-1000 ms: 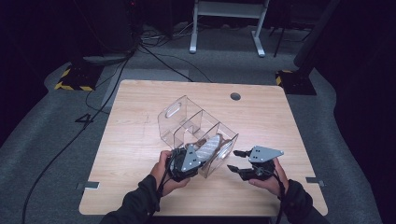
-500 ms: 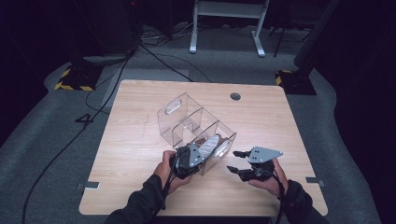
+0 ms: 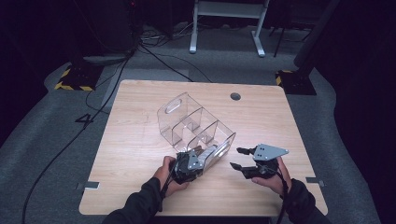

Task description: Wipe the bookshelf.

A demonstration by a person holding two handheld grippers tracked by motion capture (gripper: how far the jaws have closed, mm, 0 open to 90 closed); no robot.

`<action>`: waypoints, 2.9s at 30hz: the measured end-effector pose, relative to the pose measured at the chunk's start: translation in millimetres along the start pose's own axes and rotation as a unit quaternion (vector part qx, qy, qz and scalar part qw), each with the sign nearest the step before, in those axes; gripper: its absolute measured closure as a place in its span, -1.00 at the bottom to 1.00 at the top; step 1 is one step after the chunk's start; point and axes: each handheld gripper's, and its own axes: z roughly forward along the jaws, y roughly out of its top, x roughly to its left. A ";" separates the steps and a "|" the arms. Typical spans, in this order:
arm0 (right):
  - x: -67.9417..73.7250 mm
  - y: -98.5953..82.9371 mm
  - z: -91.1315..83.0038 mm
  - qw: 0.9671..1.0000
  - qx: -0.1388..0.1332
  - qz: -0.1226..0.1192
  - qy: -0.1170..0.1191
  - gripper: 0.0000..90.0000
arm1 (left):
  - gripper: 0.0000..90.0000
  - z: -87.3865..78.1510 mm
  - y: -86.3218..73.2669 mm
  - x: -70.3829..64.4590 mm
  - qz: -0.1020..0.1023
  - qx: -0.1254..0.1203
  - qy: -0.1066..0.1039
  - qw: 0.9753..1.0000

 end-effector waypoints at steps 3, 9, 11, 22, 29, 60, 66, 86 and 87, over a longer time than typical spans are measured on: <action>-2.1 4.0 -5.4 1.000 -0.011 -0.002 -0.003 -0.14 | 0.52 -2.9 -2.3 -2.7 0.005 0.003 -0.011 1.000; -4.9 15.5 -11.6 1.000 -0.028 -0.009 -0.009 -0.18 | 0.52 -10.5 -9.9 -7.5 0.020 0.005 -0.028 0.999; -5.5 19.6 -12.8 0.999 -0.033 -0.011 -0.010 -0.19 | 0.52 -13.2 -13.1 -8.3 0.024 0.004 -0.031 0.999; -14.4 40.0 -7.5 0.998 -0.052 -0.030 0.011 -0.17 | 0.52 -16.9 -18.8 -5.0 0.030 0.000 -0.040 0.999; -11.0 41.4 4.8 0.998 -0.035 -0.042 0.021 -0.18 | 0.52 -17.1 -19.5 -4.9 0.034 0.000 -0.039 0.999; 5.6 38.3 -5.7 0.993 -0.018 -0.087 0.072 0.42 | 0.52 -19.8 -31.2 27.9 0.012 0.006 0.010 1.000; 12.4 41.2 -6.7 0.990 -0.014 -0.103 0.093 0.58 | 0.52 -20.0 -32.7 35.5 0.002 0.008 0.019 1.000; 31.4 46.1 3.8 0.995 -0.025 -0.074 0.067 0.90 | 0.54 -73.9 -42.8 38.0 -0.065 -0.059 0.071 0.994; 31.3 45.8 4.2 0.995 -0.027 -0.073 0.066 0.90 | 0.54 -81.2 -44.9 36.8 -0.075 -0.070 0.074 0.992</action>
